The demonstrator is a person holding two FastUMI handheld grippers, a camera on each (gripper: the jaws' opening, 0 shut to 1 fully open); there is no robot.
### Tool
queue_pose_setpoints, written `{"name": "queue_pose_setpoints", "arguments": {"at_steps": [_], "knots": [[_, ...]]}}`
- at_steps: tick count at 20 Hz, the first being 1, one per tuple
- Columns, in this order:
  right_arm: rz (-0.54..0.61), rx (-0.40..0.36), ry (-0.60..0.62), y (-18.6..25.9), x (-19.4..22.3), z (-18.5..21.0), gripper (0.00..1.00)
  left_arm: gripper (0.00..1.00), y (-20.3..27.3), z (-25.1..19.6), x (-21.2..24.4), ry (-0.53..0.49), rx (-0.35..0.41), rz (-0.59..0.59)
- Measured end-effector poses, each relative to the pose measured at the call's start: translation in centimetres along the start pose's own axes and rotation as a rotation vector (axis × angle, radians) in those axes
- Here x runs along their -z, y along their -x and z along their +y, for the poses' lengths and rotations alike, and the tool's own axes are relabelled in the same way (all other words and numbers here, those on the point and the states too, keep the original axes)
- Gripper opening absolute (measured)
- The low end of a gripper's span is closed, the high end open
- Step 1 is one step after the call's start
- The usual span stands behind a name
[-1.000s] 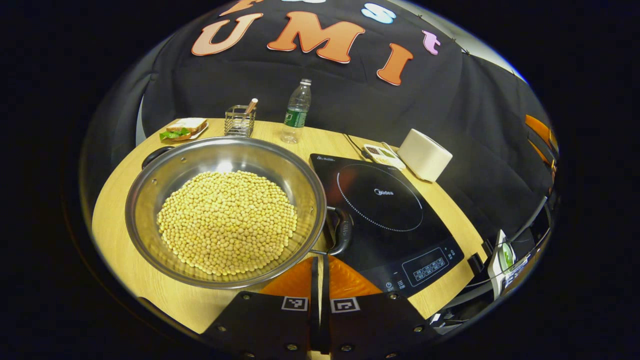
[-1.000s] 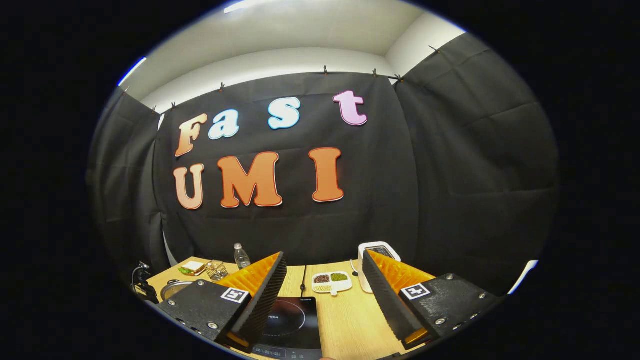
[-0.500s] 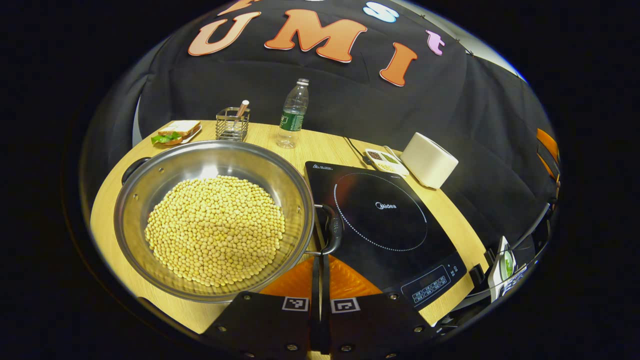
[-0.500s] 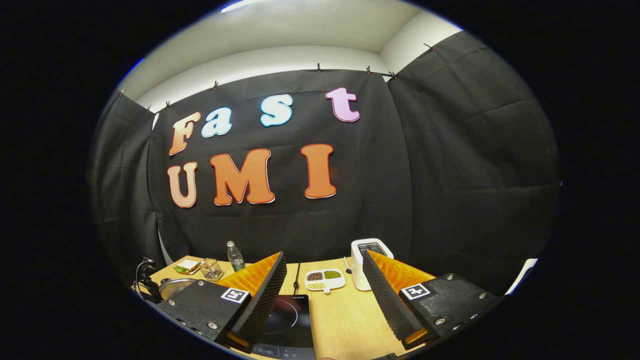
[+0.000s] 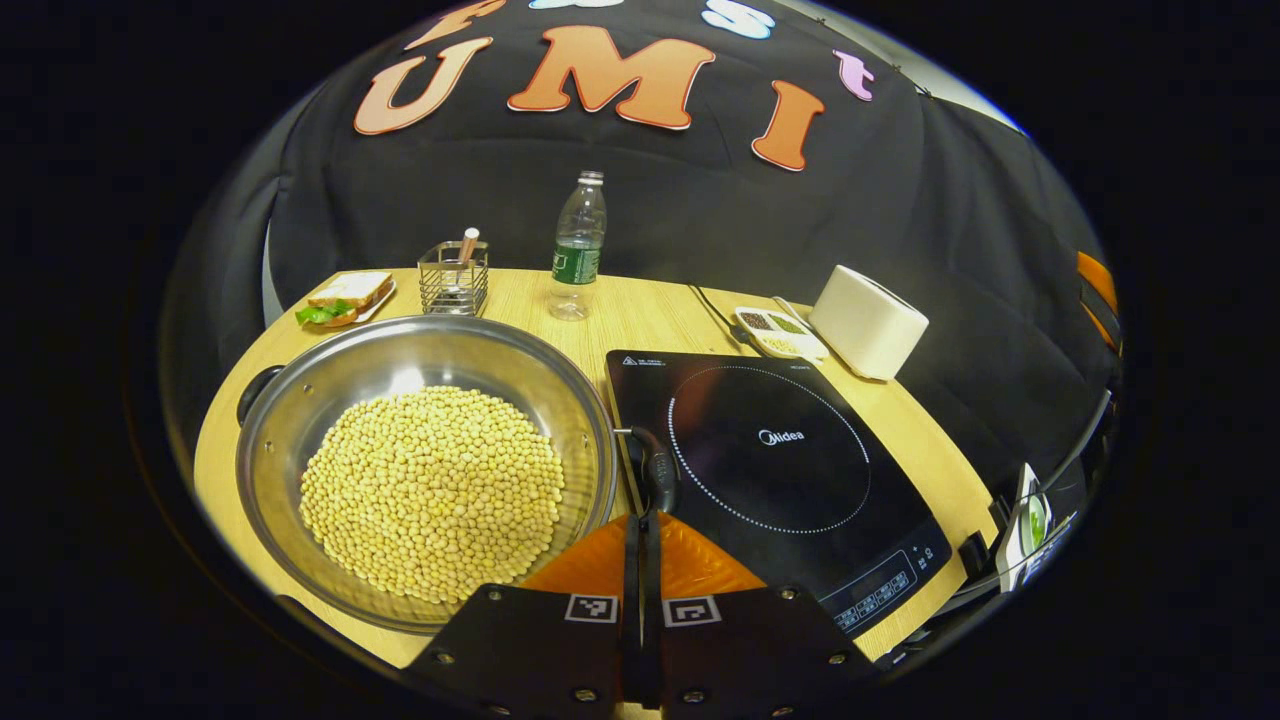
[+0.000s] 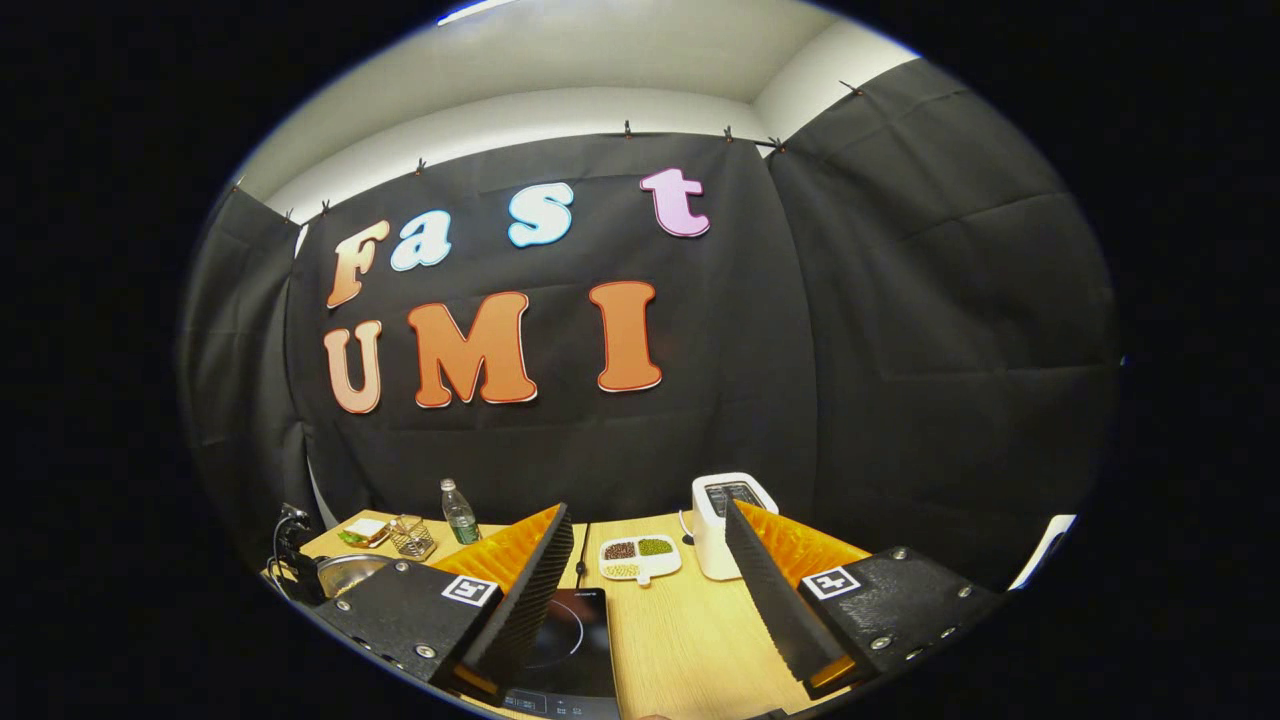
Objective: First push the handle of the pot to place it horizontally, then grasp the pot with both hands and set it on the induction cooktop.
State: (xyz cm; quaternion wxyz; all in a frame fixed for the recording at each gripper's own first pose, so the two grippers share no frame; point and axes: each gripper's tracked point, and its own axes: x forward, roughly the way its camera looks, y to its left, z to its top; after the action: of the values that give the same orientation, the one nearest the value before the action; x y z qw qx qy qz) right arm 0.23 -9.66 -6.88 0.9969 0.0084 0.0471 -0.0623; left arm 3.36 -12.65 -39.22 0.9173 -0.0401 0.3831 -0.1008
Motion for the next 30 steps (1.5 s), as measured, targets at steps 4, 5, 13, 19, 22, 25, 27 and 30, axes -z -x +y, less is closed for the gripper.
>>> {"name": "queue_pose_setpoints", "arguments": {"at_steps": [4,5,13,19,22,25,27,30], "knots": [[0.017,0.004,-0.007,-0.8,0.7,0.0,0.95,0.02,-0.4,-0.1,-0.4,-0.024,-0.008,-0.005],[0.021,0.006,-0.007,-1.0,0.9,-0.1,0.95,0.02,-0.8,-0.2,-0.5,-0.026,-0.009,-0.004],[0.030,0.015,-0.001,-0.9,0.8,0.2,0.95,0.01,-1.8,-0.5,-1.4,-0.055,-0.011,-0.015],[0.023,0.021,0.021,0.0,-0.1,1.6,0.95,0.02,-2.3,-0.5,-2.5,-0.075,-0.008,-0.035],[0.023,0.013,0.028,0.6,-0.7,3.2,0.95,0.02,0.0,-1.5,-5.1,-0.082,0.031,-0.102],[0.008,-0.003,0.033,1.5,-1.8,5.5,0.95,0.02,3.8,-1.1,-8.9,-0.098,0.042,-0.211],[-0.005,-0.025,0.039,1.9,-2.3,7.8,0.95,0.02,6.8,0.6,-10.9,-0.115,0.022,-0.286],[-0.013,-0.065,0.041,1.9,-2.3,11.4,1.00,0.02,11.4,5.0,-13.5,-0.150,-0.071,-0.400]]}}
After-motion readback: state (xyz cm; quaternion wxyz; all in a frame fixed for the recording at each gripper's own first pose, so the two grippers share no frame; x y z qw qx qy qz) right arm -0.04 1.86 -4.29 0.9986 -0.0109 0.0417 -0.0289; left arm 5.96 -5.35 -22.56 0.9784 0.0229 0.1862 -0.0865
